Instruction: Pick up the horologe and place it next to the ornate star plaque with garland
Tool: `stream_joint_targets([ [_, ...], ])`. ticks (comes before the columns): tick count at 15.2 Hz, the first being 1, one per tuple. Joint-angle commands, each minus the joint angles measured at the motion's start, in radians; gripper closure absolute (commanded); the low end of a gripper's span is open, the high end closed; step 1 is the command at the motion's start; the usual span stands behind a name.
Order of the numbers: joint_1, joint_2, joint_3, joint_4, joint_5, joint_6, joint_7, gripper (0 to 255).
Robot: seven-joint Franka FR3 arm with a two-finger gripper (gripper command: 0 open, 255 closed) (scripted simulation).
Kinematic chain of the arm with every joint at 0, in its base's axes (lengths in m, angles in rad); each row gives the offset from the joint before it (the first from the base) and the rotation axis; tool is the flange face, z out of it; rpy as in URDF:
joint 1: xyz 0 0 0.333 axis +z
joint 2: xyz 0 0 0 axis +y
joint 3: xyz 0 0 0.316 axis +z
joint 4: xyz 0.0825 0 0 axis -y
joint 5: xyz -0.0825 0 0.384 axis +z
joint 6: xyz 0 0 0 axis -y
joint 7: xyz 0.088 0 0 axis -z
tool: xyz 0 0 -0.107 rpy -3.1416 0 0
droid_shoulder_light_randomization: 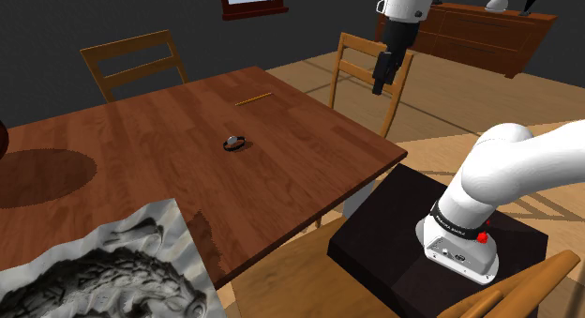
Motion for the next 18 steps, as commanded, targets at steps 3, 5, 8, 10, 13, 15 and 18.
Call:
stream_joint_targets([
  [3,0.02,0.087,-0.004,0.035,-0.004,0.043,-0.045,0],
  [5,0.039,0.174,-0.006,0.075,-0.007,0.081,-0.089,0],
  [8,0.066,0.302,-0.006,0.144,-0.009,0.128,-0.154,0],
  [10,0.083,0.386,-0.004,0.195,-0.01,0.152,-0.195,0],
  [13,0.107,0.509,0.003,0.279,-0.012,0.178,-0.255,0],
  [15,0.122,0.59,0.01,0.34,-0.013,0.19,-0.293,0],
  [18,0.142,0.708,0.024,0.438,-0.018,0.198,-0.347,0],
])
